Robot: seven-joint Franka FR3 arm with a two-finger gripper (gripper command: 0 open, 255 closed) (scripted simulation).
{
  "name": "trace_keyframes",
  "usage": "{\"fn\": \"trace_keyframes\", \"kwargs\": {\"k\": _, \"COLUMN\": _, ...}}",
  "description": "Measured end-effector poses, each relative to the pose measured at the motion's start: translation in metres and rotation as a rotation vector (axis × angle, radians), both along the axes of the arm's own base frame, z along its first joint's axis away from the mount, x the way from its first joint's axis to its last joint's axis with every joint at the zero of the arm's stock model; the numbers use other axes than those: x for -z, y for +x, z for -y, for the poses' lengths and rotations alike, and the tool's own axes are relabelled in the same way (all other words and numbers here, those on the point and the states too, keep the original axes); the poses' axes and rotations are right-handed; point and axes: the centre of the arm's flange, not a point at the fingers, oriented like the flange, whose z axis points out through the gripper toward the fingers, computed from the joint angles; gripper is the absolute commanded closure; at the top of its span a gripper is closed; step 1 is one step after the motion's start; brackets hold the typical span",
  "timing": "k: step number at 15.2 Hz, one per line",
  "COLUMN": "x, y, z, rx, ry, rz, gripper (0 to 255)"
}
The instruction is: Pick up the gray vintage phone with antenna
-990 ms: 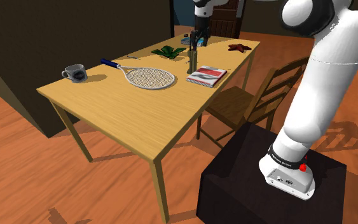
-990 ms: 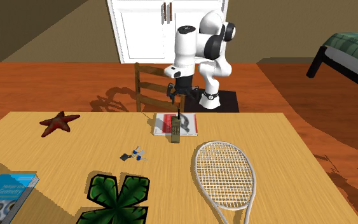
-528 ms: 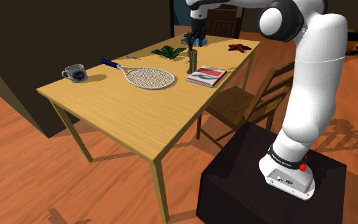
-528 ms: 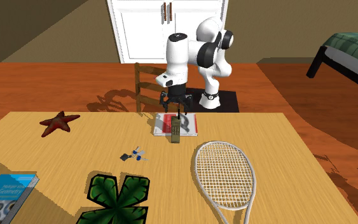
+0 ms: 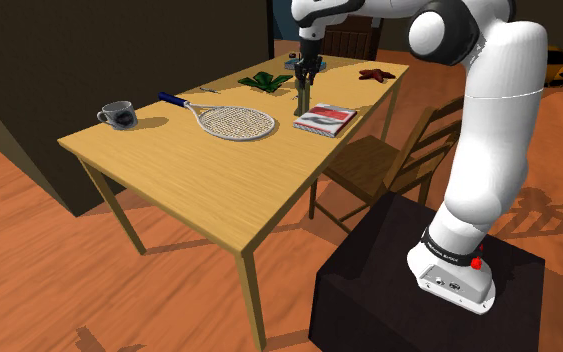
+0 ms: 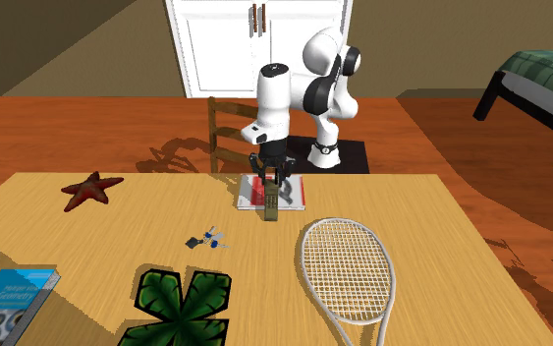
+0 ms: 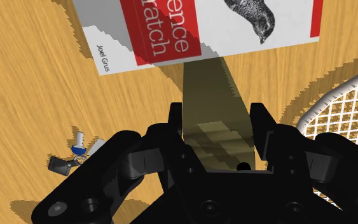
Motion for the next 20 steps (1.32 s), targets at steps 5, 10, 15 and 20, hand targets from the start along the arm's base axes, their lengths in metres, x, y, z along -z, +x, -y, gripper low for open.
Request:
{"fn": "trace_keyframes", "kwargs": {"k": 5, "x": 0.000, "y": 0.000, "z": 0.000, "rx": -0.001, "ry": 0.000, "rz": 0.001, "gripper": 255}}
{"fn": "trace_keyframes", "kwargs": {"k": 10, "x": -0.006, "y": 0.000, "z": 0.000, "rx": 0.000, "ry": 0.000, "rz": -0.001, "gripper": 255}}
{"fn": "trace_keyframes", "kwargs": {"k": 15, "x": -0.031, "y": 0.000, "z": -0.001, "rx": 0.000, "ry": 0.000, "rz": -0.001, "gripper": 255}}
{"fn": "trace_keyframes", "kwargs": {"k": 20, "x": -0.057, "y": 0.000, "z": -0.001, "rx": 0.000, "ry": 0.000, "rz": -0.001, "gripper": 255}}
